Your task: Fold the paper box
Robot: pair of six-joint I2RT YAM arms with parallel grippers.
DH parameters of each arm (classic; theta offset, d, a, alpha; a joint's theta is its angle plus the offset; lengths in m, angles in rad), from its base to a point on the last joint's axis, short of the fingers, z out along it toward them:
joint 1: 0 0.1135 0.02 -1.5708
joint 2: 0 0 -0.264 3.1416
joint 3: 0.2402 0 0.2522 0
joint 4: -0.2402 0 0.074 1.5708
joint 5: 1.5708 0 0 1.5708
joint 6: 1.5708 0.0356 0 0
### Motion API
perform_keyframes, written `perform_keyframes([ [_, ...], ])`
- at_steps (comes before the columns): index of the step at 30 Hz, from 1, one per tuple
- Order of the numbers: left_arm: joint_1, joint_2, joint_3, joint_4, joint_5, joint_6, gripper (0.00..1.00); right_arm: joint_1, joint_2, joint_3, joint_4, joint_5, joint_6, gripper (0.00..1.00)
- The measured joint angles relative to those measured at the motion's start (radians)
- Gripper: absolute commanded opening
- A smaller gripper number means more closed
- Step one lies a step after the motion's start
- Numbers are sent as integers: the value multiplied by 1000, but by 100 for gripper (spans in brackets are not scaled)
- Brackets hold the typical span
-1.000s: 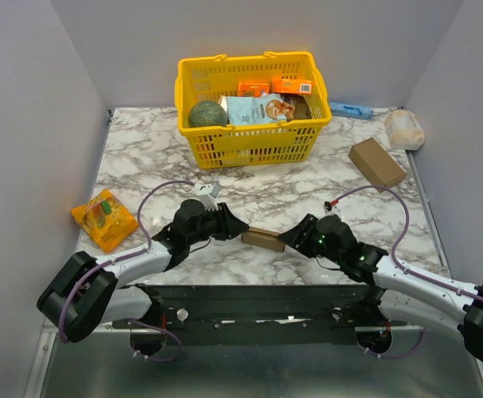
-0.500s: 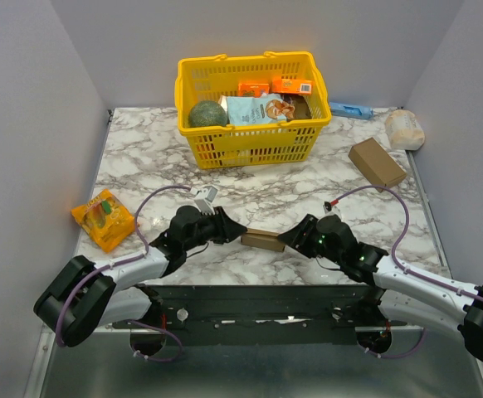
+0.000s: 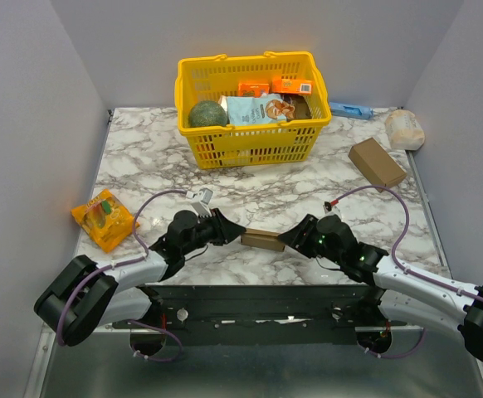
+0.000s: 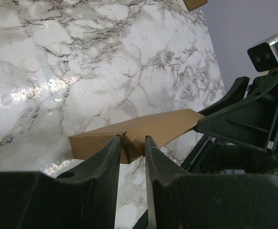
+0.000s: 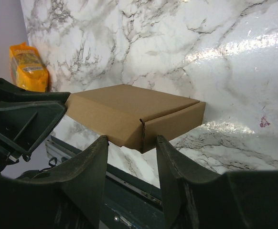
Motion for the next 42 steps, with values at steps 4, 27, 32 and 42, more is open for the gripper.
perform_keyframes([
  [4, 0, 5, -11, 22, -3, -11, 20, 0, 0, 0, 0, 0, 0, 50],
  [27, -67, 35, -8, 52, -116, -20, 13, 0, 0, 0, -7, 23, 0, 51],
  [32, -86, 44, -1, 52, -148, -20, 10, 0, 0, 0, -11, 28, -1, 52],
  [42, -131, 51, 12, 40, -192, -16, 7, 0, -1, 19, -61, 30, -35, 80],
])
